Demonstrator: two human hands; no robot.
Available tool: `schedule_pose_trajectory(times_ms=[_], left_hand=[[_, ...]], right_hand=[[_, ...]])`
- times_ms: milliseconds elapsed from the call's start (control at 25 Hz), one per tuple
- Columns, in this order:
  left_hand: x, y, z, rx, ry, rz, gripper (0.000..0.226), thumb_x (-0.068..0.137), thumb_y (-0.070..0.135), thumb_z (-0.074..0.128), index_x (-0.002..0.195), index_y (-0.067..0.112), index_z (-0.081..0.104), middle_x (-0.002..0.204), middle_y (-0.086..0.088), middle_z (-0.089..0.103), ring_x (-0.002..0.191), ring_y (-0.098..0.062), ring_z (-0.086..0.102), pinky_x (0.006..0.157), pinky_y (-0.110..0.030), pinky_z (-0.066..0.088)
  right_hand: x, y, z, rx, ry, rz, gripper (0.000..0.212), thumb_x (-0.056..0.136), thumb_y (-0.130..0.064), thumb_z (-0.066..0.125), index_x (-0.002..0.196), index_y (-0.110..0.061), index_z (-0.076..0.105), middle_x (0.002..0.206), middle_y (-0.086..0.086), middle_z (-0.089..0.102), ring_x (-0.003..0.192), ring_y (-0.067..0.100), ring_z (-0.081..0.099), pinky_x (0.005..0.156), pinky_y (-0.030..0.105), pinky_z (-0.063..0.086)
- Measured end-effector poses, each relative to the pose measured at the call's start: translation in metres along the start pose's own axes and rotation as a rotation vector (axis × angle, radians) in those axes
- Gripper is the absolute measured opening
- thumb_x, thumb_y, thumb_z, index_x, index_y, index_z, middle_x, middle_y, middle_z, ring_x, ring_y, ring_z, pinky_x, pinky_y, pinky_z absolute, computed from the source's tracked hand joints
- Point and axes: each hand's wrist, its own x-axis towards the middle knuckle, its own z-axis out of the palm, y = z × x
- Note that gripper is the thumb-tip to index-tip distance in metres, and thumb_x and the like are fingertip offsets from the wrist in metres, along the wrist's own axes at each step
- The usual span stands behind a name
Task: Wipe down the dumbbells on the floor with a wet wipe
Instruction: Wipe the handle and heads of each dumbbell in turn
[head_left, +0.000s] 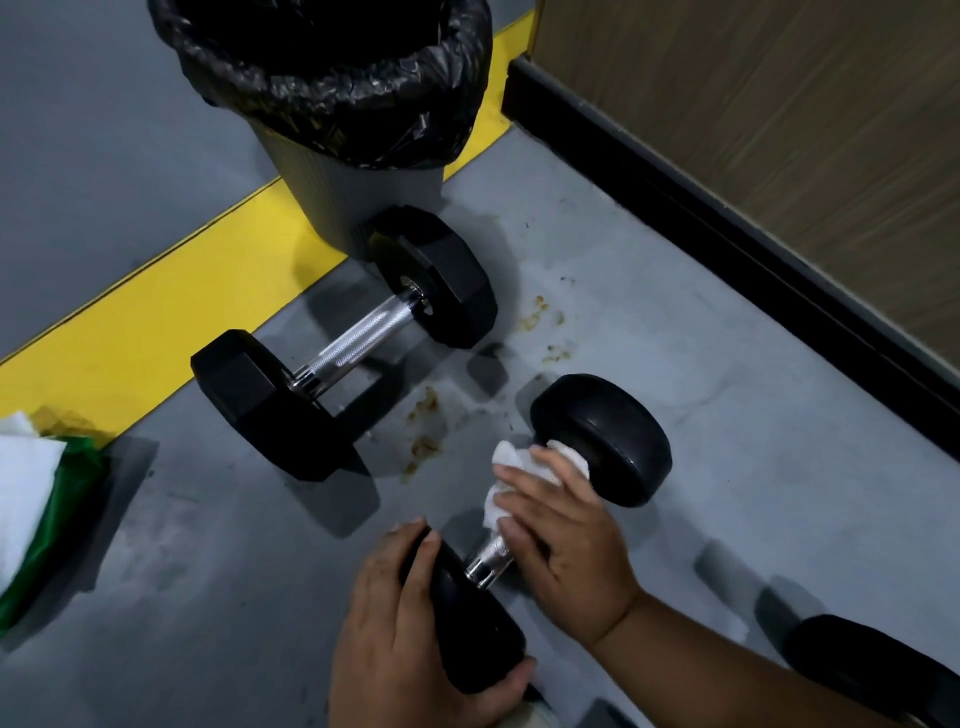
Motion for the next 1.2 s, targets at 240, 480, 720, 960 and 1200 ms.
schedule_pose_trajectory(times_ms=[240,480,720,960,1200], left_hand=[[-0.001,-0.002,0.002,0.007,-0.015,0.005,0.116,0.048,0.071,0.084,0.133,0.000,0.051,0.141,-0.020,0.053,0.129,-0.036,0.054,0.101,-0.049,0.047],[-0.001,-0.002,0.003,-0.006,-0.006,0.034,0.114,0.050,0.072,0.084,0.134,0.003,0.049,0.142,-0.020,0.051,0.131,-0.037,0.051,0.100,-0.054,0.047],[-0.009,-0.004,0.004,-0.007,-0.031,0.083,0.109,0.057,0.071,0.084,0.138,0.007,0.048,0.143,-0.026,0.048,0.136,-0.041,0.045,0.099,-0.063,0.046],[-0.017,-0.014,0.004,0.003,-0.038,0.275,0.092,0.073,0.073,0.070,0.139,0.013,0.049,0.148,-0.012,0.046,0.142,-0.038,0.040,0.112,-0.060,0.035],[-0.025,-0.012,0.013,0.018,0.017,0.318,0.070,0.088,0.071,0.053,0.137,0.021,0.054,0.146,-0.008,0.048,0.139,-0.040,0.044,0.108,-0.059,0.039]], right_hand=[[0.001,-0.001,0.000,0.001,-0.136,-0.201,0.019,0.101,-0.026,0.064,0.112,-0.015,0.077,0.134,-0.007,0.066,0.129,0.023,0.057,0.099,0.038,0.052],[-0.003,0.001,0.004,-0.057,0.004,-0.009,0.022,0.102,-0.022,0.059,0.110,-0.013,0.077,0.138,-0.005,0.063,0.137,0.027,0.050,0.109,0.041,0.045],[-0.001,0.006,-0.005,-0.040,-0.159,-0.250,0.021,0.100,-0.026,0.065,0.114,-0.015,0.077,0.138,-0.002,0.064,0.130,0.028,0.057,0.099,0.041,0.052],[-0.010,0.001,0.003,-0.078,0.008,0.002,0.023,0.102,-0.025,0.058,0.107,-0.014,0.078,0.137,-0.004,0.064,0.134,0.031,0.051,0.106,0.045,0.046],[-0.012,0.008,-0.013,-0.055,-0.167,-0.217,0.024,0.101,-0.028,0.061,0.115,-0.016,0.076,0.142,-0.001,0.060,0.131,0.030,0.055,0.100,0.043,0.051]])
